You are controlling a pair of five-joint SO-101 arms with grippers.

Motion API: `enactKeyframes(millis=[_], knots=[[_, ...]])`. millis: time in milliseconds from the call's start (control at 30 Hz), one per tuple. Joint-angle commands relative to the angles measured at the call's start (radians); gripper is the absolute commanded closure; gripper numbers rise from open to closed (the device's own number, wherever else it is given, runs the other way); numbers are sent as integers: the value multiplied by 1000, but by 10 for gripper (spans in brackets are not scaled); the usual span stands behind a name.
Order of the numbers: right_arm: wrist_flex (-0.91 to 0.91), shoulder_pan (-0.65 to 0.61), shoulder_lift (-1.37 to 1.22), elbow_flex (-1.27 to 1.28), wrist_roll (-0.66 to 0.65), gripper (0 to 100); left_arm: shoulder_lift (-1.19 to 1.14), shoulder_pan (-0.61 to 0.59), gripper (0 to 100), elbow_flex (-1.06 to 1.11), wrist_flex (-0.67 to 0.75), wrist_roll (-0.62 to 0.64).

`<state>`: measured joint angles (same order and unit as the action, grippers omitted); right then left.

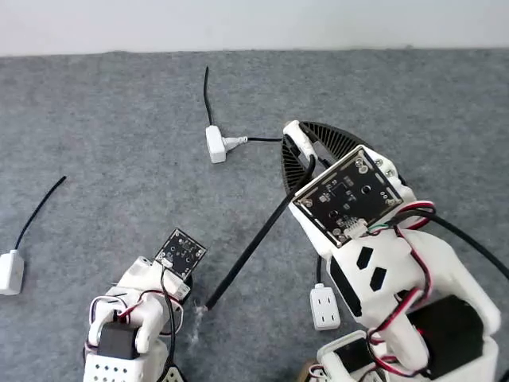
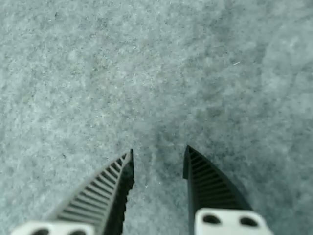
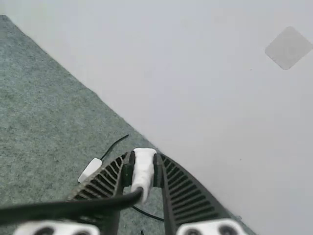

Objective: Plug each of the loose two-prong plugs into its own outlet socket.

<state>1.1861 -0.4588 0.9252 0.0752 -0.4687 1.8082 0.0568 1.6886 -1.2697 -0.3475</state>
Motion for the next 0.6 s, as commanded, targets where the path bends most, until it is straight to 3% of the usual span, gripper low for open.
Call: enactKeyframes(millis=[0, 567], knots=[[4, 10, 12, -31, 8, 990, 14, -6, 839, -5, -6, 8], [4, 10, 15, -31, 3, 990, 14, -6, 839, -5, -6, 8]])
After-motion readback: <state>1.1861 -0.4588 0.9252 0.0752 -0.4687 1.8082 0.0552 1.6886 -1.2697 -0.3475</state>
